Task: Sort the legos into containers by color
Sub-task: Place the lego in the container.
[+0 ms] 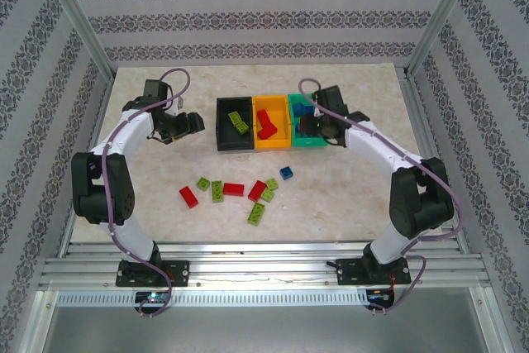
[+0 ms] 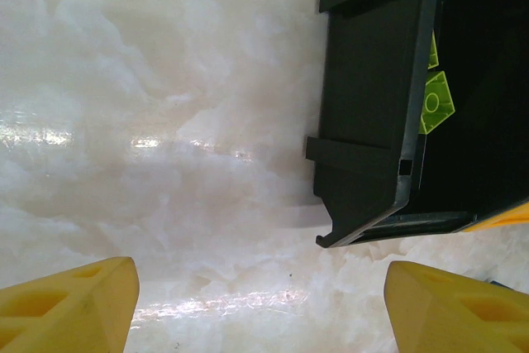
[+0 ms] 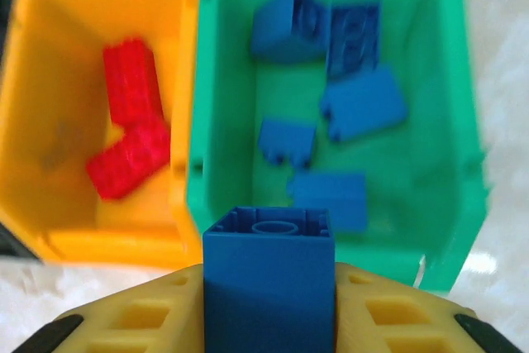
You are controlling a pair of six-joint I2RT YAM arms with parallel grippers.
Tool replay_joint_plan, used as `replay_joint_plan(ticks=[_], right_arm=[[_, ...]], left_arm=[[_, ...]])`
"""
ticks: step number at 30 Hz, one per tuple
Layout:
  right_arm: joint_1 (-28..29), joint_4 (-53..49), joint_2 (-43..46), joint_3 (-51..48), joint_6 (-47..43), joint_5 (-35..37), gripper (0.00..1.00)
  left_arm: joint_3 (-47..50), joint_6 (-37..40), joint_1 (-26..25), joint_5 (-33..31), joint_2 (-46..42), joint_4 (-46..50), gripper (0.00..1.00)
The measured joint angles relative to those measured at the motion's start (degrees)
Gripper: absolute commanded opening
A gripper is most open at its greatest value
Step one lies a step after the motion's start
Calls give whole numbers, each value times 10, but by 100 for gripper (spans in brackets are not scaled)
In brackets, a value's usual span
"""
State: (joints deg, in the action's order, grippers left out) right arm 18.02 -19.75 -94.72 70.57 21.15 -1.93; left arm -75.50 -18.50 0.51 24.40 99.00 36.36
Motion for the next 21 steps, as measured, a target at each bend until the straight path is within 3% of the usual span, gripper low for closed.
replay_joint_plan(ticks=[9,15,21], right_arm=[[-39,-4,-106,109,-10,-2,51],[-38,3,-104,91,-8,-19,51],[-24,4,-60,5,-8,-23,53]], left_arm=[[0,0,0,0,6,0,78],[0,0,0,0,7,0,79],[0,0,0,3,8,0,79]])
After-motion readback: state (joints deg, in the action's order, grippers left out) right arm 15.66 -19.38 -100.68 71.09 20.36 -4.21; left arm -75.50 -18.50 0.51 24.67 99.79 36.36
